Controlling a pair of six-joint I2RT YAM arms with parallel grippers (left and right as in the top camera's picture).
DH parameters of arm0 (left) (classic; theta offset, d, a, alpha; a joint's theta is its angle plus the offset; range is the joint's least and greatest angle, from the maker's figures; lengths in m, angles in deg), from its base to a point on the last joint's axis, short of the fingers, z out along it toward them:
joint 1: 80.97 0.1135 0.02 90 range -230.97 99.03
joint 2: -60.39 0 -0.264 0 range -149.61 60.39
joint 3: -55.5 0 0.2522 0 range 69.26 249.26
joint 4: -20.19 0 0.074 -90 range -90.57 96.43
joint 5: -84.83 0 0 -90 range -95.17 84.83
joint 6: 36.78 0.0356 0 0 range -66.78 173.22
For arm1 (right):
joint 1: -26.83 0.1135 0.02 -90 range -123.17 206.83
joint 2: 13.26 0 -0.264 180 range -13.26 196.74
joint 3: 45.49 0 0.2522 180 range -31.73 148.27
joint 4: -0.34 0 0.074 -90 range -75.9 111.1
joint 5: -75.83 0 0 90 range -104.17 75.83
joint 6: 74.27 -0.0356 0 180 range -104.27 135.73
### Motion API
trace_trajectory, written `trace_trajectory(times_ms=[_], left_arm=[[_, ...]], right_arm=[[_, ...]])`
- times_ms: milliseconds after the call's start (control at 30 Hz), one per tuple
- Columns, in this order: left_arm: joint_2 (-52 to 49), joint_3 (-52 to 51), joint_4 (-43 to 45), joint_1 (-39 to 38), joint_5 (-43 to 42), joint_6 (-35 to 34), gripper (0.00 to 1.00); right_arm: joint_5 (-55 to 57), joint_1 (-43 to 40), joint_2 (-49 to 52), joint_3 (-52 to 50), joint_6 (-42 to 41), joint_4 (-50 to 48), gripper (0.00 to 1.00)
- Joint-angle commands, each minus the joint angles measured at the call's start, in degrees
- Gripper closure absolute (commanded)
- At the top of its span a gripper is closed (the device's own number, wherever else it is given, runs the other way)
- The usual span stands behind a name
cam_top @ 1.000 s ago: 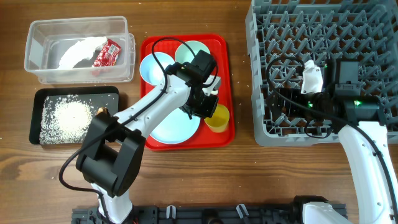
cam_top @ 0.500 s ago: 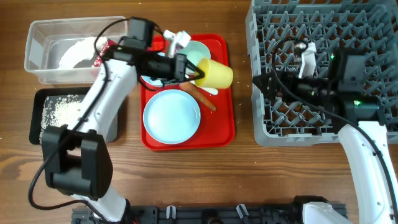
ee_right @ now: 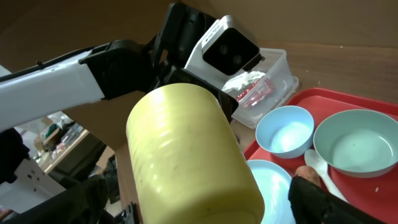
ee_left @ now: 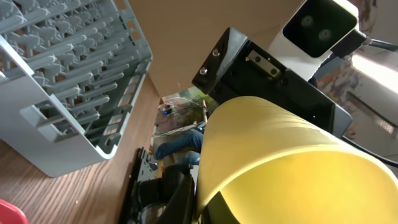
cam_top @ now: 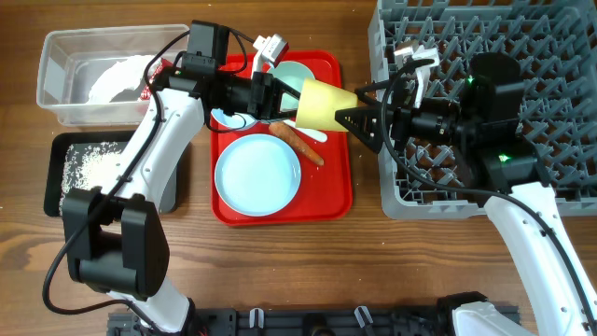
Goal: Sort waste into correct bins and load items into the dishwasher rack
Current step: 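Hand the yellow cup from the left gripper to the right gripper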
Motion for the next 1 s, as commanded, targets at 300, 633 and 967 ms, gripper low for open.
trace_trajectory(times_ms=[300,633,967], left_arm=[[0.96,0.59,1.49,-0.26,-2.36,-2.27,0.96],[0.96,0.59,2.40,-0.26,-1.07,-2.27,0.59],[0.96,0.57,2.51,-0.26,7.19,-2.25,0.48]], right_arm=[[-0.02,5.77,5.57,0.85,-2.36,-7.89,0.34],[2.58,3.85,5.51,0.85,-1.36,-4.28,0.44],[1.44,-9.92,-2.80,0.85,1.18,6.51,0.43]])
